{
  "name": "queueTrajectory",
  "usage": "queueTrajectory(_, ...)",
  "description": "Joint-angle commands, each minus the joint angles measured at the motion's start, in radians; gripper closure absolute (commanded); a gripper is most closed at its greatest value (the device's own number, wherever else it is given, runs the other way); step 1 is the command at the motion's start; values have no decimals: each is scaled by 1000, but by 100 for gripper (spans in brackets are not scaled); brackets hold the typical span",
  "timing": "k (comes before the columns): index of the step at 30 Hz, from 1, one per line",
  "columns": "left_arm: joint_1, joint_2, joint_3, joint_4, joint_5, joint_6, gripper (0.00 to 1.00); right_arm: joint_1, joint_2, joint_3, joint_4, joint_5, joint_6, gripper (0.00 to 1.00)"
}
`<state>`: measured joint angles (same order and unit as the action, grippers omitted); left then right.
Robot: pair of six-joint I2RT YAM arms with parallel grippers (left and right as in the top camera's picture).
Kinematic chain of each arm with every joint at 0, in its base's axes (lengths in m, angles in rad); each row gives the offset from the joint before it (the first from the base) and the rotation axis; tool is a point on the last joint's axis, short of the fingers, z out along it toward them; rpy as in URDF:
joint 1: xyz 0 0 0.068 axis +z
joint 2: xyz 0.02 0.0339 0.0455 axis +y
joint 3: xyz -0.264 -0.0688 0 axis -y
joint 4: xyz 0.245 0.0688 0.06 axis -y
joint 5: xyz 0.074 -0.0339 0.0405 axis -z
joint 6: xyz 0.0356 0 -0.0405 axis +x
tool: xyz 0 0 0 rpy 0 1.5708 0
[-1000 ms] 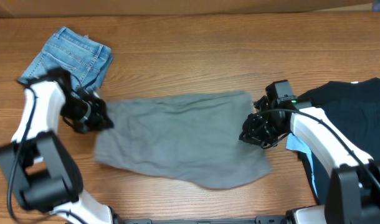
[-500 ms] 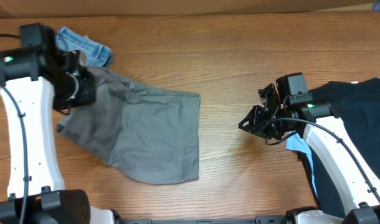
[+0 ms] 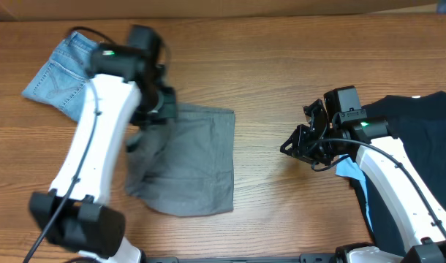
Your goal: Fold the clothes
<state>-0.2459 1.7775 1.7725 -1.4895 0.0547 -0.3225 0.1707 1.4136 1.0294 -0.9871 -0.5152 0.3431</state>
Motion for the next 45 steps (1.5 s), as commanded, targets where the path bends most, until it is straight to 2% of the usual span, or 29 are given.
queueTrajectory(1,-88,67,9,9,-47,-121,96,-3,-16,25,-3,22,1,76)
queueTrajectory(7,-212,172,9,30,-48,-191,93,-3,-16,25,-22,43,1,76)
queueTrajectory(10,-262,225,9,63,-109,-243,90,-3,-16,25,-23,43,1,76)
queueTrajectory(12,-279,251,9,82,-111,-267,83,-3,-16,25,-23,43,0,76)
queueTrajectory(14,-286,264,9,101,-93,-269,62,-3,-16,25,-26,43,0,76)
queueTrajectory(15,-287,265,9,109,-71,-269,56,-3,-16,25,-28,43,0,76)
queueTrajectory(18,-280,254,29,97,-54,-264,53,-3,-16,25,-30,43,0,75)
queueTrajectory(21,-262,227,83,56,-59,-227,50,-3,-17,25,-29,42,-31,66)
queueTrajectory(26,-208,145,168,-29,-163,-185,45,-2,-17,25,-29,5,-114,63)
queueTrajectory(28,-163,98,172,-56,-187,-143,52,1,-17,25,-18,-105,-172,62)
queueTrajectory(29,-143,86,172,-73,-192,-130,61,6,-17,25,-11,-150,-193,61)
queueTrajectory(33,-57,72,164,-134,-173,-90,81,76,-16,25,35,-220,-170,61)
queueTrajectory(37,-19,73,59,-52,-79,32,82,216,-1,20,153,-212,-39,60)
queueTrajectory(41,-9,74,-99,50,-79,54,83,345,50,19,251,-95,131,69)
queueTrajectory(45,11,74,-272,154,-58,53,85,438,150,19,323,-36,238,72)
